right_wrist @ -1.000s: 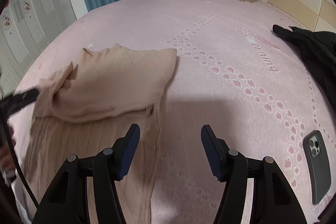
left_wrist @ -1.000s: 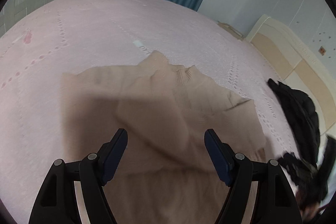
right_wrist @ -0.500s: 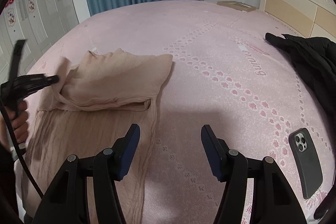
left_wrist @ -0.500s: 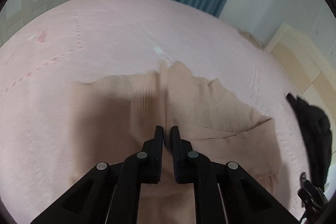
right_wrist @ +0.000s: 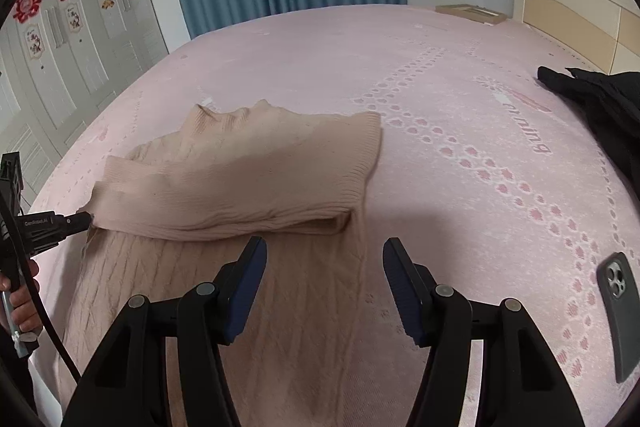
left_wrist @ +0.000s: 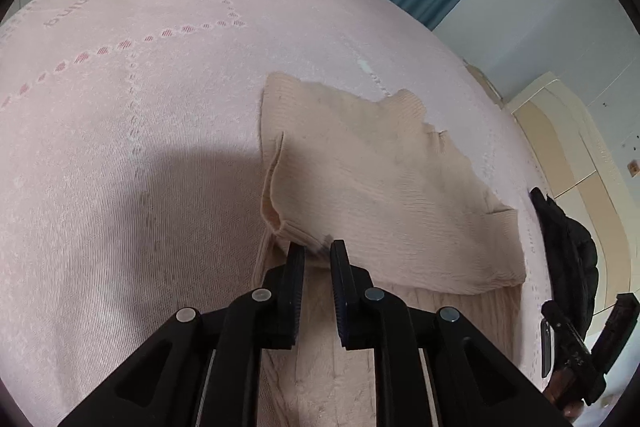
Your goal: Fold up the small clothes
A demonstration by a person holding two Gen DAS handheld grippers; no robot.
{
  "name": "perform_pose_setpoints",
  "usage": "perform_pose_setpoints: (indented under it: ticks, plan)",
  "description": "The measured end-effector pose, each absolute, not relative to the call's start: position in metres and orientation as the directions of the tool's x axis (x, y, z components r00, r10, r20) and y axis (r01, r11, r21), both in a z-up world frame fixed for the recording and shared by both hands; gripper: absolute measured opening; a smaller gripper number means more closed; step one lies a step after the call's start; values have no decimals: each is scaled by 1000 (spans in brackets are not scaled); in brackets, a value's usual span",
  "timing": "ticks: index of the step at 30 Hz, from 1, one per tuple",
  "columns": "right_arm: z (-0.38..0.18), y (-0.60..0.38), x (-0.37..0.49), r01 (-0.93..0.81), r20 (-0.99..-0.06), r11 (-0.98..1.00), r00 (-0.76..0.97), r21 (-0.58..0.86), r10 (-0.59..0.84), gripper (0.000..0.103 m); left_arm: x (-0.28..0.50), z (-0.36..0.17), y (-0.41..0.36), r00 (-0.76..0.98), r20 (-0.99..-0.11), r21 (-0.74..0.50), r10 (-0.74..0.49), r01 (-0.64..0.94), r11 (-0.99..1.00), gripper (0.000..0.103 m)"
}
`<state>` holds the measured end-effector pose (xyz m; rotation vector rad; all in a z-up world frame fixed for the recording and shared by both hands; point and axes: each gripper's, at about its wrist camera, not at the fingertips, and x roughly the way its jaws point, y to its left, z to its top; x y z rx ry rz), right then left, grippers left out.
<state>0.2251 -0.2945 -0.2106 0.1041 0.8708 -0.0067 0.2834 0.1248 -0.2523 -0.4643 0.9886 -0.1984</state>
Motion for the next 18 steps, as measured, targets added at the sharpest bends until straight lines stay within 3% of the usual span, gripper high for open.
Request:
perform_pose_setpoints:
  ticks: [2,4,8,10,12,18]
  plan:
    - [-213,-293,230,55,-767,995,641,84,30,60,290,-251,126,554,-759,-443,-342,-54,895,31]
    - [-214,-293,232,56,-768,994,640,90,33,60,296,-250,127,569,-759,-426,-316,-67,902,55]
    - [-214,-293,233,58,-769,995,638,85,29,60,313,-249,120,578,-763,-397,-290,-64,916,52]
    - [-214,-295,232,58,-769,995,639,81,26,60,318,-246,119,594,-753,-390,-284,-55,919,40]
    - [-215,-297,232,61,-772,995,635,77,21,60,323,-244,114,593,-761,-361,-264,-47,931,35]
    - [-215,-302,231,73,-775,994,632,83,18,60,336,-247,106,586,-779,-308,-222,-50,950,28]
